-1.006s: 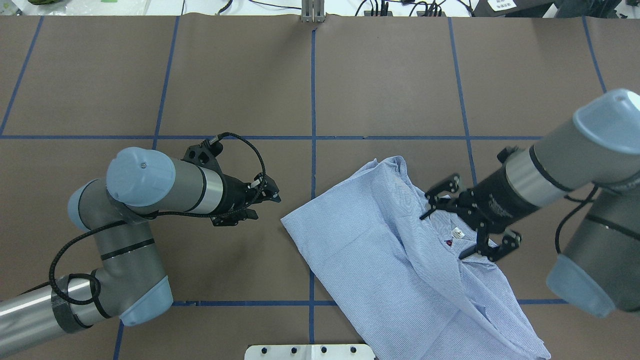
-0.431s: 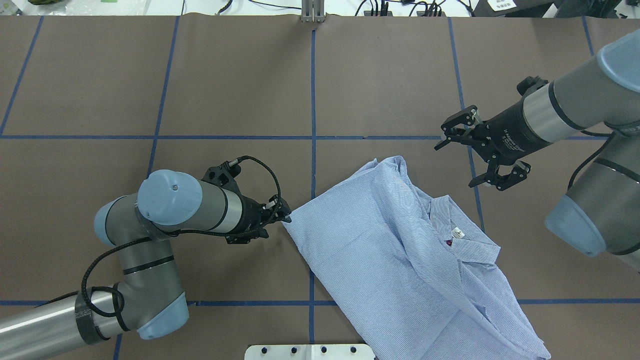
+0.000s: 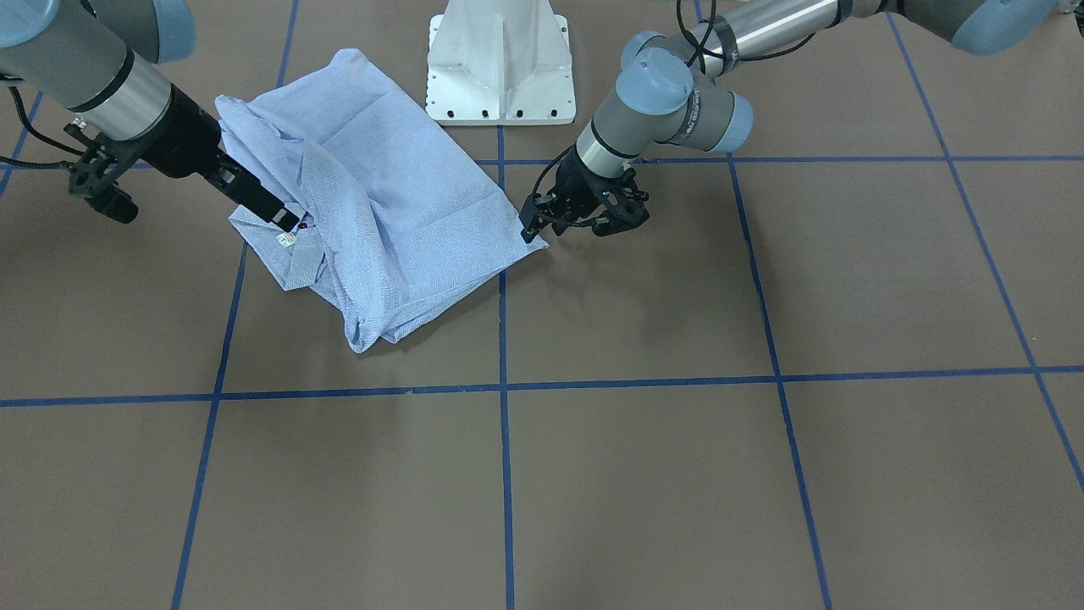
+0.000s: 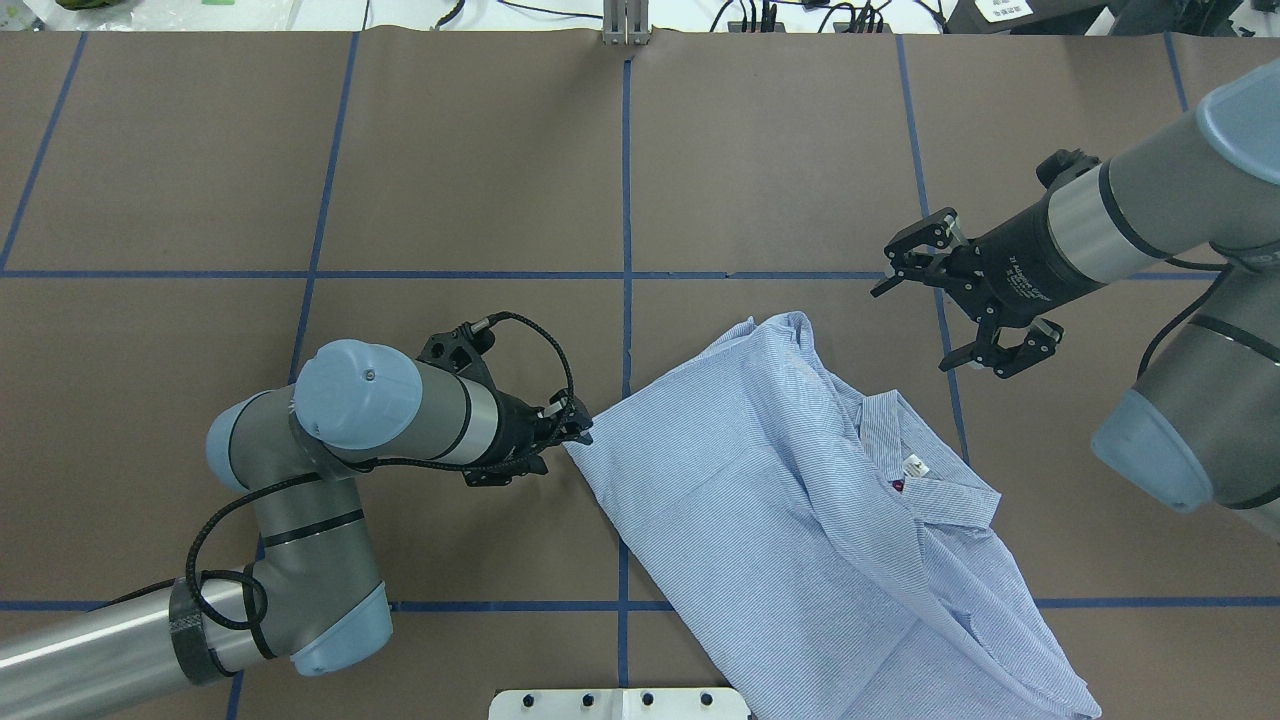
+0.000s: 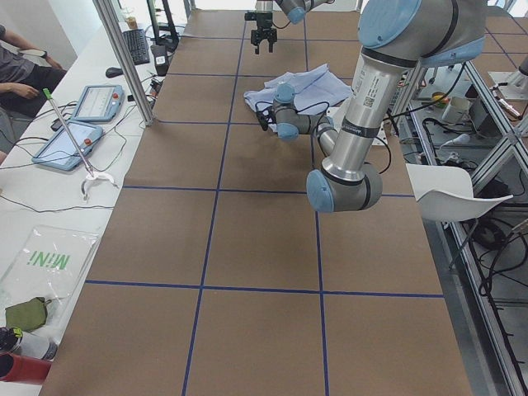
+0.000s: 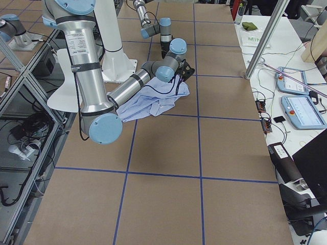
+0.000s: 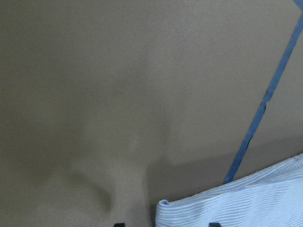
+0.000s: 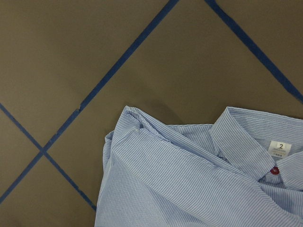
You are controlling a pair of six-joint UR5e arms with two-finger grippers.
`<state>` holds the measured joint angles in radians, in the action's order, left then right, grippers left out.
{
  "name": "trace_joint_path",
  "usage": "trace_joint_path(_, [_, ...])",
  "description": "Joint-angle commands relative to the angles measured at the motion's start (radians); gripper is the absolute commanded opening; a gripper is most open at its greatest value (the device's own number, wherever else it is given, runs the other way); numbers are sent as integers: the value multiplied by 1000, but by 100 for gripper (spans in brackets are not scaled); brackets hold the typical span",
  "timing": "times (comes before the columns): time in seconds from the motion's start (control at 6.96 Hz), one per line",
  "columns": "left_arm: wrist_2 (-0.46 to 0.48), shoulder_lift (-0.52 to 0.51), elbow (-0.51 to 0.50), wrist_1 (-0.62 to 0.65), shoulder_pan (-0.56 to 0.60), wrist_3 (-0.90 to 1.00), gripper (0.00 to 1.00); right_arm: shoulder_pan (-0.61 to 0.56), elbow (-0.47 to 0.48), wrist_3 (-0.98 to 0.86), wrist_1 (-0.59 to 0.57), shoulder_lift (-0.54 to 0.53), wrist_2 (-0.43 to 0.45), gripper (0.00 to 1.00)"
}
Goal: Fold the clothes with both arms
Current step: 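Raise the open right gripper while the left gripper grasps the shirt edge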
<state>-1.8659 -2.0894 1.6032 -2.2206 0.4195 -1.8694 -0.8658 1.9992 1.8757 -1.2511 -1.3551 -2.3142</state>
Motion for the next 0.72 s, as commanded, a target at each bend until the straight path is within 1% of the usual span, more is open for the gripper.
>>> trace_joint_path(0.0, [1,-12,-20,-1,-1,3,62,2,-2,0,-1,-1,1,100])
trace_joint_path(0.29, [1,-24,-28,-1,-1,1,53,1,-3,0,-1,-2,1,100])
trace_joint_path(0.43, [2,-26,-31,-2,-1,1,43,2,-7,-1,-1,-2,2,100])
trace_joint_path(0.57, [29,-37,-48,-11,-1,1,34,4,-11,-1,-2,-1,22,100])
